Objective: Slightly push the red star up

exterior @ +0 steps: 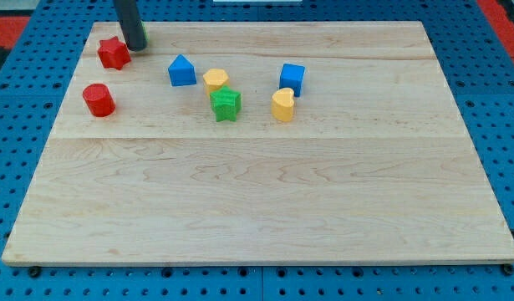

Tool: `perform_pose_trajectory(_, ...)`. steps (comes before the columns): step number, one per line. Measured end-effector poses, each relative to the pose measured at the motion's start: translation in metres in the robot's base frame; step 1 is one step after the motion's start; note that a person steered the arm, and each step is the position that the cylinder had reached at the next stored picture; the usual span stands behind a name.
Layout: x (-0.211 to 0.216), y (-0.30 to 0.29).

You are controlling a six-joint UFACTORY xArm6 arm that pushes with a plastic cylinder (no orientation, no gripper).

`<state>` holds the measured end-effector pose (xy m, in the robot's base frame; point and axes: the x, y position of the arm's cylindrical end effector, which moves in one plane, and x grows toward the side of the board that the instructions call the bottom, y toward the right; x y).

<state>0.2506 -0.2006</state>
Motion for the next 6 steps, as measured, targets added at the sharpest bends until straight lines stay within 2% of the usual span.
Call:
perform_pose_trajectory(1,0.014,0.021)
perform_pose_trajectory(2,0.047,0.016)
perform_pose_trajectory(3,0.057,-0.027)
perform_pose_trajectory(4,0.049,-0.049)
perform_pose_trajectory(6,0.034,-0.037)
